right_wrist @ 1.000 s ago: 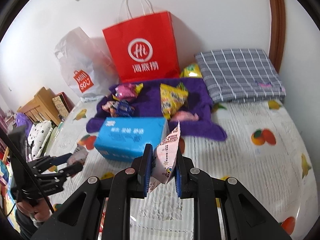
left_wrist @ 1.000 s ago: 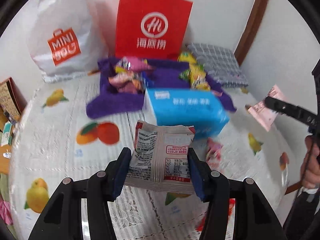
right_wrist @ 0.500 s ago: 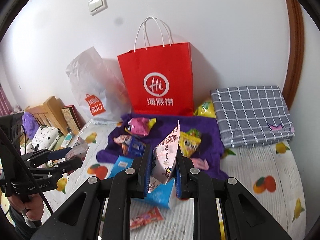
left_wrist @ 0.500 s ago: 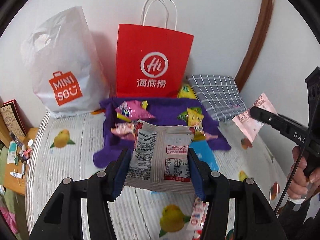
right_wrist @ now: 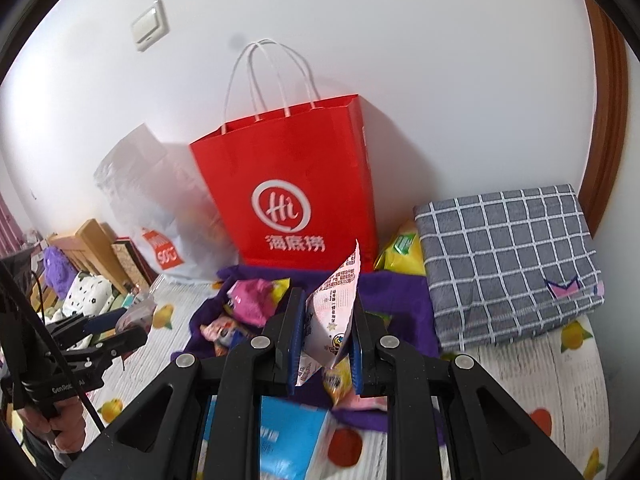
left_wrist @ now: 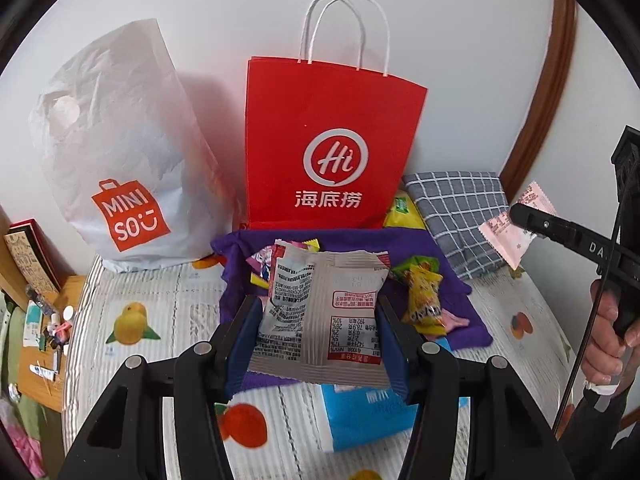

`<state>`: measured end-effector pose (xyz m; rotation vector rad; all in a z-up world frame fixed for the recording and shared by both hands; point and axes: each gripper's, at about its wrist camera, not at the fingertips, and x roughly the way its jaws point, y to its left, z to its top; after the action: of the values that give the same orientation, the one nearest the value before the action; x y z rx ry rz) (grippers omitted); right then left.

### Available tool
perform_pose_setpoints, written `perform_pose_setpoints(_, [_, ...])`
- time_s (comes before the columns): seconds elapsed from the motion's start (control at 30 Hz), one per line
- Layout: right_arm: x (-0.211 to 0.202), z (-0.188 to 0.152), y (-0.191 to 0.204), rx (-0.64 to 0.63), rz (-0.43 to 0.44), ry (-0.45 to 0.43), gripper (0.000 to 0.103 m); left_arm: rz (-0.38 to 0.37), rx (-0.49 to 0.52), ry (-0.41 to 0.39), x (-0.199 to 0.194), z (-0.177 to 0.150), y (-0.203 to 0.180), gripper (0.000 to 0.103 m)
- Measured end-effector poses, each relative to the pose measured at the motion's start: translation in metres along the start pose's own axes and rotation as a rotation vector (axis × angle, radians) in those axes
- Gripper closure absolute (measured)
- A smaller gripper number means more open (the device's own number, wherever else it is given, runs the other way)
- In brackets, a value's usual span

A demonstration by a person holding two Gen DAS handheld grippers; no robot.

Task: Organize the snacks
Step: 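Carry the white packet and pink wrapper with both tools over the purple towel, then open the left tool to drop the white packet while the right tool releases the pink wrapper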

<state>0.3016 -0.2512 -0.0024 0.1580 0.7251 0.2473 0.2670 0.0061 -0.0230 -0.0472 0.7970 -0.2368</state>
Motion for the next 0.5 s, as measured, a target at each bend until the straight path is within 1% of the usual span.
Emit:
perform_pose_setpoints(0.13, [0.023,0.01,-0.007,0.014,0.012,0.019,0.083,0.008,-0.011,0.015,0.018,0.007,0.006,0.049])
perform_pose_setpoints(0.27, [0.047,0.012,-0.015,0.027,0.011,0.043,0.083,0.006,-0.019,0.039,0.037,0.011,0.01,0.049])
perform_pose_setpoints(0.4, [0.076,0.012,-0.028,0.045,0.04,0.097,0.083,-0.003,-0.022,0.053,0.056,0.016,0.014,0.049])
perform_pose_setpoints(0.5, [0.102,0.013,-0.041,0.071,0.035,0.15,0.083,-0.015,-0.03,0.067,0.068,0.018,0.017,0.049])
